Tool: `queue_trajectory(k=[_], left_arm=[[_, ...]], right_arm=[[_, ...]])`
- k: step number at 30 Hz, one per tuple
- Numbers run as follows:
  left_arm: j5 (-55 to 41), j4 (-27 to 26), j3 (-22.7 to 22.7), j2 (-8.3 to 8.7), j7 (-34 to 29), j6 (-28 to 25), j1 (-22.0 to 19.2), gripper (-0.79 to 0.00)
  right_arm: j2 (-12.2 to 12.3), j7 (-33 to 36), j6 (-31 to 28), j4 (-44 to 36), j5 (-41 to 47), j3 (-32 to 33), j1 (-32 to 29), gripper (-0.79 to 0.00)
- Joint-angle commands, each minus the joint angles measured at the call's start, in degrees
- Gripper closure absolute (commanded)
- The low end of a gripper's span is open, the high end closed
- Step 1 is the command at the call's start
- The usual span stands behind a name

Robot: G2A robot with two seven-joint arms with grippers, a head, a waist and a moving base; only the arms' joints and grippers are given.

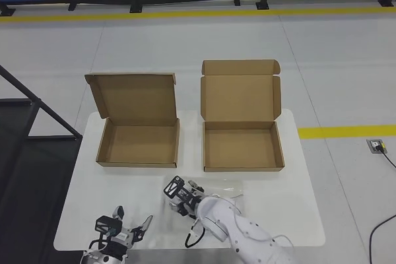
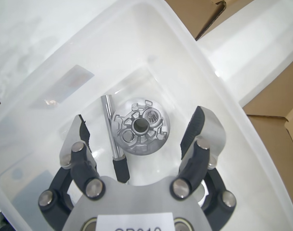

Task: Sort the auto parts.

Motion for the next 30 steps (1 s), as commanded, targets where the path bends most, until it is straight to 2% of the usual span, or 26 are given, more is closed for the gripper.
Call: queue_trajectory(k=[1, 2, 3, 13, 23, 26, 30], left_arm=[[-0.1, 0.0, -0.1, 0.00, 0.0, -0.1, 0.1, -0.785], [-0.1, 0.0, -0.2, -0.01, 0.0, -0.1, 0.1, -0.785], [0.0, 0.0, -0.2, -0.01, 0.0, 0.0, 0.1, -0.785], [0.3, -0.2, -0.3, -0.06, -0.3, -0.3, 0.0, -0.785], [0.3, -1.3, -0.7, -0.11, 0.5, -0.2, 0.7, -0.785], [-0.8, -1.8, -1.6, -0.10, 1.5, -0.3, 1.4, -0.785], [-3.6, -2.3, -3.7, -0.05, 3.1, -0.5, 2.7, -0.785]], right_arm=[[-0.3, 0.1, 0.5, 0.3, -0.3, -0.1, 0.1, -0.099], [-0.4, 0.1, 0.8, 0.5, -0.4, -0.2, 0.1, -0.012], [-0.5, 0.2, 1.1, 0.5, -0.7, -0.2, 0.0, 0.000], [0.0, 0.1, 1.6, -3.8, -4.7, 1.2, -3.3, 0.000], [2.1, 3.7, 0.9, -22.0, -16.4, 3.8, -9.9, 0.000], [2.1, 6.0, 0.0, -26.0, -18.0, 4.4, -9.6, 0.000], [1.4, 8.3, -0.7, -27.6, -18.1, 4.4, -6.8, 0.000]])
